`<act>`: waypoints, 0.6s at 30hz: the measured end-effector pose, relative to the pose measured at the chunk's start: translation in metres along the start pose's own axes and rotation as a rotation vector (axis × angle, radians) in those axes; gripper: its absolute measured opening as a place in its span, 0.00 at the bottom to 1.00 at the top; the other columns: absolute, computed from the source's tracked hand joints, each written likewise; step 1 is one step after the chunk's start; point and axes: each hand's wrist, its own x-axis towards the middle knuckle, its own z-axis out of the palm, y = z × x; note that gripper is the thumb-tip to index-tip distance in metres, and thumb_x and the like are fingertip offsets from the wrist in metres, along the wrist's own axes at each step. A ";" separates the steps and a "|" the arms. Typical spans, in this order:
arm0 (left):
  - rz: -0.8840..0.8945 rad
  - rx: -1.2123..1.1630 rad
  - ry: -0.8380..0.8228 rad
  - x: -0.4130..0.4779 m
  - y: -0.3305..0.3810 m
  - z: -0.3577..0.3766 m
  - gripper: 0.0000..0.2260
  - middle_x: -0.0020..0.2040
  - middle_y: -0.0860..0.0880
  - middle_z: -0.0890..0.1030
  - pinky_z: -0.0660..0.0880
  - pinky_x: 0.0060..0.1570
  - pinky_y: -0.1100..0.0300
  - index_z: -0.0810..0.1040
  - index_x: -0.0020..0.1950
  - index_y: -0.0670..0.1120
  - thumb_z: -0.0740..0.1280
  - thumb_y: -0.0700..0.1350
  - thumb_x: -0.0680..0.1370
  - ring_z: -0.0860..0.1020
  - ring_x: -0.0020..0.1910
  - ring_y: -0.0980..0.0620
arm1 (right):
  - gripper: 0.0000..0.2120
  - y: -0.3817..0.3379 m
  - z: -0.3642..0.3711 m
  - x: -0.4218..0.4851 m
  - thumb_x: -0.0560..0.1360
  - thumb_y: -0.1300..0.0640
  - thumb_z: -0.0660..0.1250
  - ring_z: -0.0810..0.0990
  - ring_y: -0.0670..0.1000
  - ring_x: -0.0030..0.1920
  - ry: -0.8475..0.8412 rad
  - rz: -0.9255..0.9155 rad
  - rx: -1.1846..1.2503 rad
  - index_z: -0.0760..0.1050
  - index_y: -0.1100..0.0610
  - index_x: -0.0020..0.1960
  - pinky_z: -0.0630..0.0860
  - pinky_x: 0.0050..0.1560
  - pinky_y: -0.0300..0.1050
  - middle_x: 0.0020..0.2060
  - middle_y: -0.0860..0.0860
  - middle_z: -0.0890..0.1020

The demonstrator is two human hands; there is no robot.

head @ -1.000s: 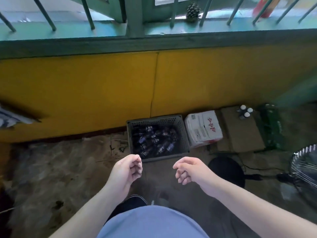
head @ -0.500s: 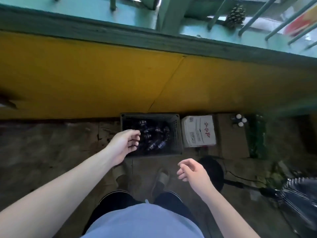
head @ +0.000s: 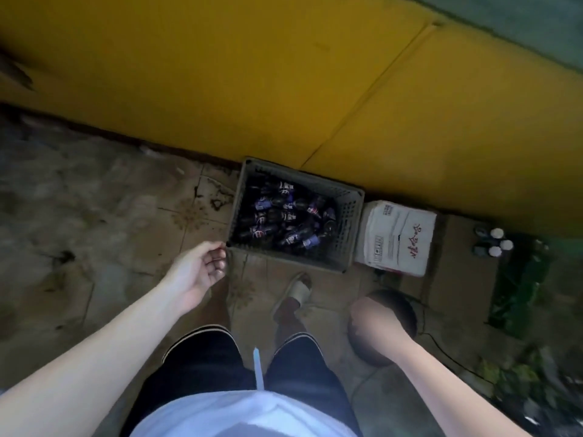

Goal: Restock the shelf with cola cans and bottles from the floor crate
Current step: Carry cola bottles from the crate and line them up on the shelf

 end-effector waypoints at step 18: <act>0.011 0.214 -0.044 0.249 -0.151 0.137 0.05 0.36 0.48 0.79 0.73 0.34 0.60 0.79 0.50 0.42 0.63 0.39 0.81 0.76 0.33 0.52 | 0.10 0.033 0.014 0.322 0.81 0.59 0.61 0.84 0.54 0.45 0.056 -0.151 0.174 0.78 0.48 0.46 0.83 0.53 0.58 0.42 0.50 0.84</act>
